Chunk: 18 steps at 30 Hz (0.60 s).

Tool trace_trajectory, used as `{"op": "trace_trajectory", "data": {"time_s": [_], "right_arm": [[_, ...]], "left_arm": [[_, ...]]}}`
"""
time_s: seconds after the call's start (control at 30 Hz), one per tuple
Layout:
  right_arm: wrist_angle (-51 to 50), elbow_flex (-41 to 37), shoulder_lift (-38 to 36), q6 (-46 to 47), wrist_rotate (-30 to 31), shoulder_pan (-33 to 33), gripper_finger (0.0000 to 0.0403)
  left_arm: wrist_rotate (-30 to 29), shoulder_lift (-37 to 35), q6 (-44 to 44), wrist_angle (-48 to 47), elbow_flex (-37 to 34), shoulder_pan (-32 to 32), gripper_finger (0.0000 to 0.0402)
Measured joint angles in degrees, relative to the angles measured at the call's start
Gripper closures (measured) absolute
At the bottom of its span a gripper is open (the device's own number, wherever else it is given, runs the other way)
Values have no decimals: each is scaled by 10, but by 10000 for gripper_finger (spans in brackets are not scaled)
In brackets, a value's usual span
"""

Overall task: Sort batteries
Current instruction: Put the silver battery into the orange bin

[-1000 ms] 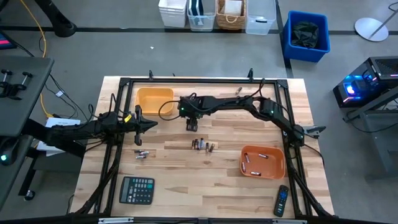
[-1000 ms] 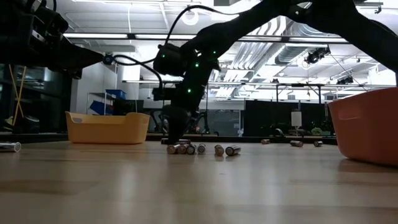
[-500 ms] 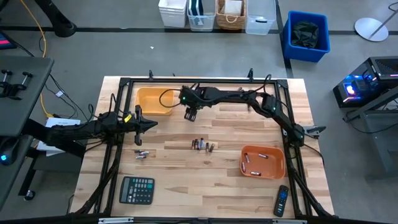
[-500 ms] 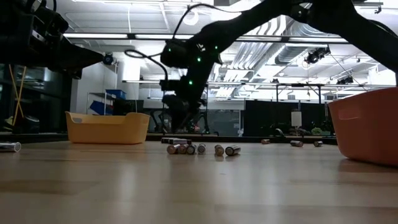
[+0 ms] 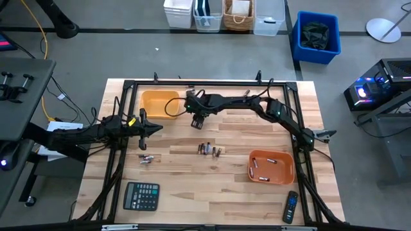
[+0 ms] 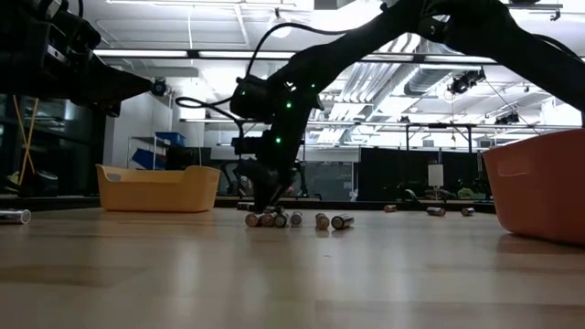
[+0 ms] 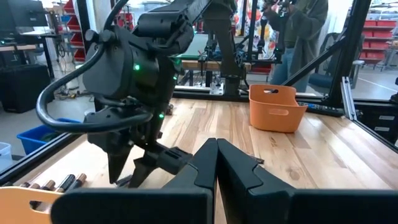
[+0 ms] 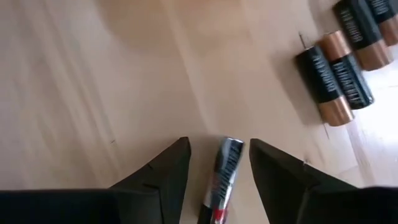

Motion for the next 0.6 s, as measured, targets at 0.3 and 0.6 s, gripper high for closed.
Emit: {"op": "trace_trajectory", "data": {"time_s": [0.3,0.6], "right_arm": [[-46,1,-1,-27,-59,5,369],[-110,83,7,-31,-93,22,369]], "left_arm": [[0,0,0,0,0,0,401],[0,0,0,0,0,0,401]]}}
